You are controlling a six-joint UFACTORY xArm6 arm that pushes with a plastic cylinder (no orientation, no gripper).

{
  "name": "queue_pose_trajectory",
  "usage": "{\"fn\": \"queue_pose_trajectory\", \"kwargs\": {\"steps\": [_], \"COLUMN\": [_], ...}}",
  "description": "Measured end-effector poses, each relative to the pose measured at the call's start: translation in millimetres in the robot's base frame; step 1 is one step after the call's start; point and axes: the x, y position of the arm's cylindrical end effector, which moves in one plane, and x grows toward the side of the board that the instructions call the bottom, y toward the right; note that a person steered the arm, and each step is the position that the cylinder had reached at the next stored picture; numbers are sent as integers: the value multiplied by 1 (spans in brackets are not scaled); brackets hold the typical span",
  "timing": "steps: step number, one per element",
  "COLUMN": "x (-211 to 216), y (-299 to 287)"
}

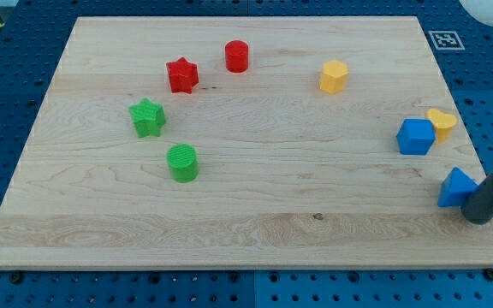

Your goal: Make a group of blue blocks and yellow heart at center right of the board

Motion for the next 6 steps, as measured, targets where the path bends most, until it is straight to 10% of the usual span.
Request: {"fn": "queue_pose_trajectory", "kwargs": {"steps": [6], "x": [-49], "y": [-37]}}
